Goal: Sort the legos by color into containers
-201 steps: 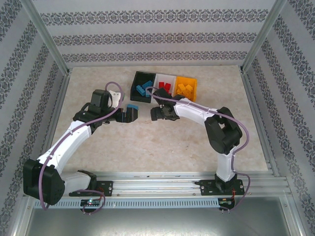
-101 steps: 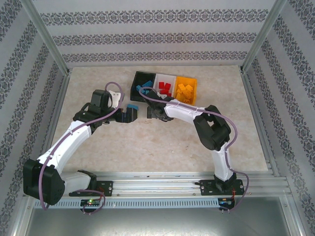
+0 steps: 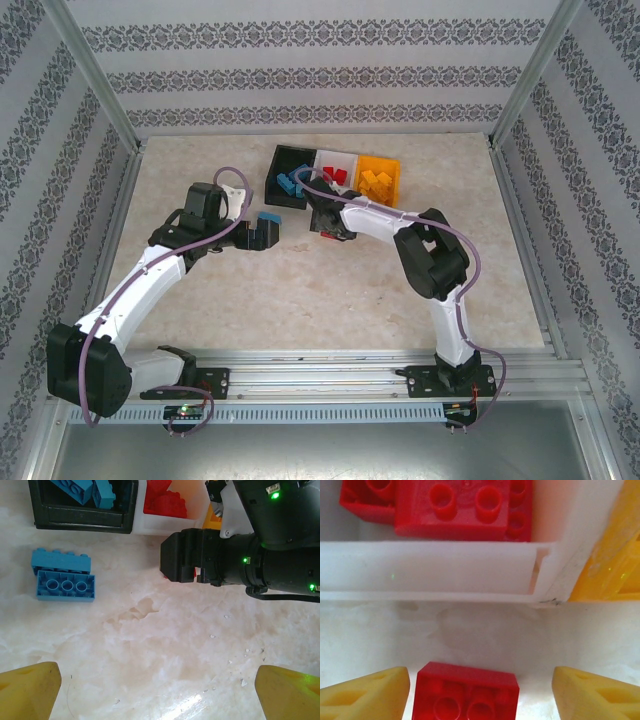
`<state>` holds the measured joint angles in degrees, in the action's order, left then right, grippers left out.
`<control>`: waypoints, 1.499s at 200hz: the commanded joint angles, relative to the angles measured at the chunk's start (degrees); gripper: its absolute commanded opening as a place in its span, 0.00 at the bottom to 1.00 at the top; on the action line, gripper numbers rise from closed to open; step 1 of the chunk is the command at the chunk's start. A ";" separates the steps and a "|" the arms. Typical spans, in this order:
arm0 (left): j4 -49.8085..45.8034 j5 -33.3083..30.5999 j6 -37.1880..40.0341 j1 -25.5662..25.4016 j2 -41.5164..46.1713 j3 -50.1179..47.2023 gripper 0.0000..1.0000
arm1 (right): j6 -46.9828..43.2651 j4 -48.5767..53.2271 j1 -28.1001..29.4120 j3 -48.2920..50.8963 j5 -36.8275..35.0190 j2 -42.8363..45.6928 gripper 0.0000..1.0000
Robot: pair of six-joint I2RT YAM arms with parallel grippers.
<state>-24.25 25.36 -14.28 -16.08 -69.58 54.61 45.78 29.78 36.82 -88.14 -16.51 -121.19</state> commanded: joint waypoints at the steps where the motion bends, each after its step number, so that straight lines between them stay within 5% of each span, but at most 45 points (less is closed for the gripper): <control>1: -1.50 -0.11 0.94 -0.53 0.26 0.67 1.00 | 0.68 -1.13 -0.59 0.39 1.01 -0.94 0.71; 65: -1.50 0.11 0.92 -0.48 0.24 0.71 1.00 | 0.06 -2.35 -1.62 3.05 2.25 -0.18 0.63; 103: -1.59 0.13 0.93 -0.52 0.36 0.70 1.00 | -0.94 -1.31 -1.40 1.32 3.90 -1.56 0.71; 131: -1.59 -0.07 0.96 -0.51 0.45 0.67 1.00 | -0.98 -2.19 -1.31 2.61 4.21 -0.67 0.62; 156: -1.59 -0.01 1.06 -0.51 0.44 0.71 1.00 | -1.23 -3.88 -1.42 5.88 3.77 2.12 0.45; 205: -1.59 0.26 0.93 -0.50 0.46 0.67 1.00 | -3.12 -5.76 -1.79 11.52 4.11 13.08 0.44; 258: -1.77 0.00 1.05 -0.46 0.26 0.76 1.00 | -9.69 -2.01 -2.24 3.29 2.33 20.85 0.46; 300: -2.03 -0.19 1.17 -0.45 0.01 0.90 1.00 | -14.77 0.45 -6.03 -9.50 2.62 13.40 0.46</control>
<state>-24.69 25.36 -14.24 -16.08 -69.60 54.61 35.57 27.49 33.63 -91.39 -12.95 -102.63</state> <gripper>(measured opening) 0.999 0.465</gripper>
